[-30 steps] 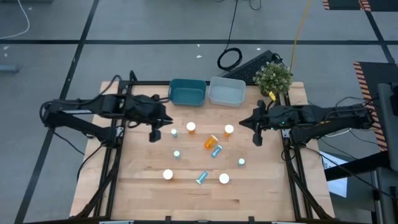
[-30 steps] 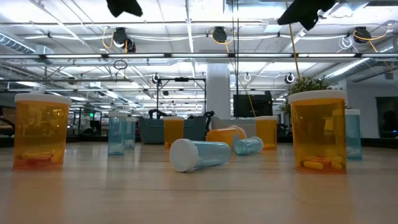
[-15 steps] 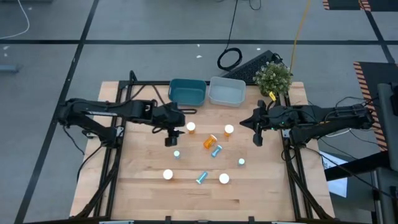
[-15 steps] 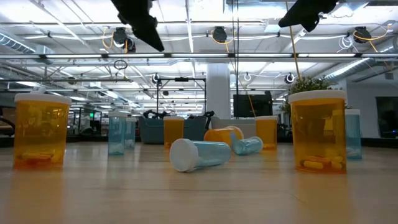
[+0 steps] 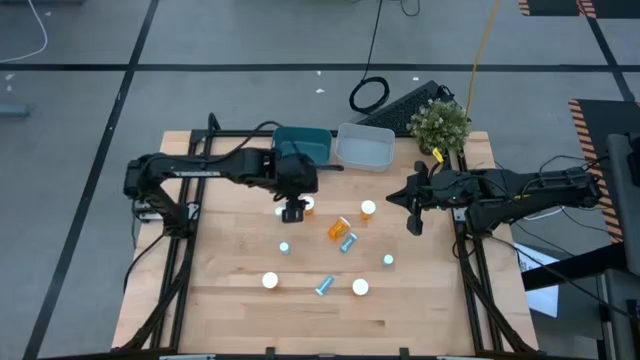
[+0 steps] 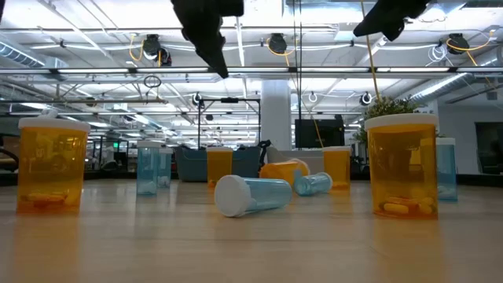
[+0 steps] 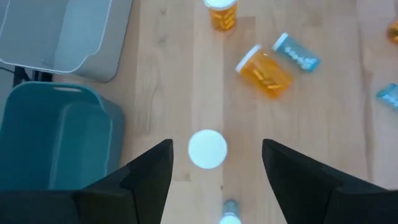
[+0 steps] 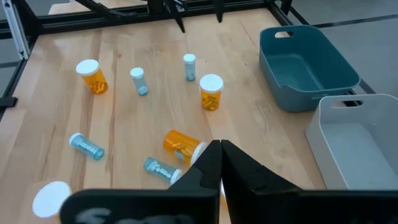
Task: Pick and place medicine bottles into bin by pill shape (circle, oval)
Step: Put the orange pill bottle into the blue bin
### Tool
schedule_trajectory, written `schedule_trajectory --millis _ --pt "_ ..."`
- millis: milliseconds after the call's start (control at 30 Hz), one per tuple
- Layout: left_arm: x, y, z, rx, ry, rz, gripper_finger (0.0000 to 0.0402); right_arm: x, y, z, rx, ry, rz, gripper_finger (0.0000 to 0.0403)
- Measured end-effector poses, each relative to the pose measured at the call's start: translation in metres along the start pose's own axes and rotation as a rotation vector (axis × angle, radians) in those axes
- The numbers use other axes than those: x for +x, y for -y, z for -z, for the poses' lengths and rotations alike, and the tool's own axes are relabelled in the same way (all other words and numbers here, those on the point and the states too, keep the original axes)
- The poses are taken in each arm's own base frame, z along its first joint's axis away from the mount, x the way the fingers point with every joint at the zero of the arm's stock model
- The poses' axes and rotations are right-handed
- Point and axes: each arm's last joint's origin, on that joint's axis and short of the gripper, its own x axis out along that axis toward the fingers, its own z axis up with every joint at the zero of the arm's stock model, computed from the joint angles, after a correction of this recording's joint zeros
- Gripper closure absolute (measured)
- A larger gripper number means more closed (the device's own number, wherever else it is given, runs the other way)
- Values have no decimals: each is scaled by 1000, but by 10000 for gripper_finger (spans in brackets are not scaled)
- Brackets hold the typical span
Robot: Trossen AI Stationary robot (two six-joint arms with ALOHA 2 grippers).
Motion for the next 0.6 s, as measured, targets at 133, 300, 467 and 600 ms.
schedule_trajectory --millis 133,300,467,600 --pt "18 -4 -2 10 -53 1 150 0 0 1 -3 -12 2 403" --pt "44 -3 3 8 -163 51 150 0 0 1 -3 -12 2 403" --pt "66 -1 3 16 -207 59 149 0 0 1 -3 -12 2 403" --pt "81 1 5 17 -255 53 127 0 0 1 -3 -14 3 403"
